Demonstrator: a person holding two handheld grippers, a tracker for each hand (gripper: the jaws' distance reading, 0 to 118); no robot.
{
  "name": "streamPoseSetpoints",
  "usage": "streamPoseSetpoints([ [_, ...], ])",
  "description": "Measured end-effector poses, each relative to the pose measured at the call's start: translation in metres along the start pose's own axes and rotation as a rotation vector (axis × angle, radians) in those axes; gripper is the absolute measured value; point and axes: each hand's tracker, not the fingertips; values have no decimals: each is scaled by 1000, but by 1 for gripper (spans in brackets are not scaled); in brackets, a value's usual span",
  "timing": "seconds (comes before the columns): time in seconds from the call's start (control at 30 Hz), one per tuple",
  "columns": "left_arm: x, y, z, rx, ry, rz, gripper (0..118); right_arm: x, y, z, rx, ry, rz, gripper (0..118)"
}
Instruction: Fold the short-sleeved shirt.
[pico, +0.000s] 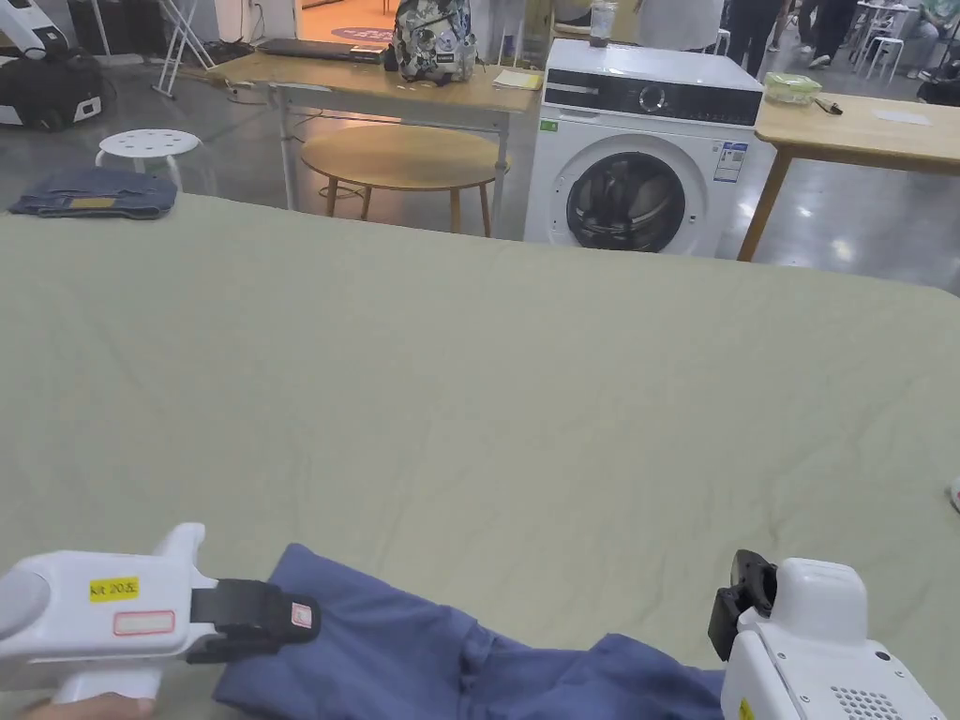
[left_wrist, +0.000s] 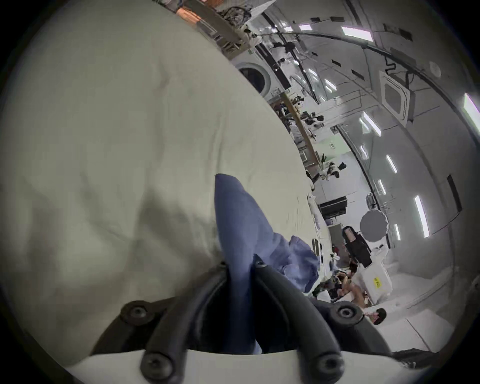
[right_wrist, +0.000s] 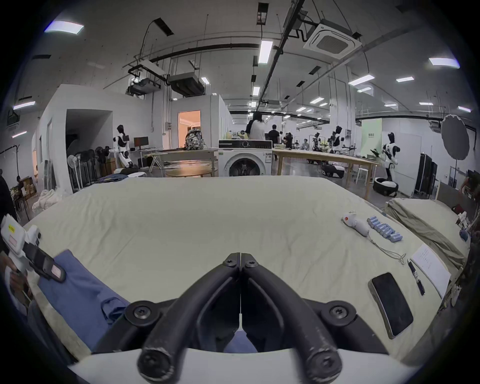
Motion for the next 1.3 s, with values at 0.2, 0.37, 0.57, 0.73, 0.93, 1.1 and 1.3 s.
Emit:
streamPoseSetpoints([
  [0.2,28,11,57,92,142,-57,2,-4,5,-1,10,17,6,0],
  [0.37,49,18,76,116,210,-90,1,-8,5,-3,10,34,9,0],
  [0.57,98,5,51,84,213,-167,1,-8,4,-3,9,44,4,0],
  [0.73,144,-11,11,1,199,-242,1,-2,4,-2,15,36,-9,0],
  [0.93,179,-24,-46,-79,197,-314,1,7,1,1,12,22,-31,0],
  [1.1,206,-49,-108,-190,252,-398,1,14,-4,5,2,10,-38,0],
  [1.3,208,-71,-182,-276,313,-395,2,23,-10,7,-12,-9,-50,0],
])
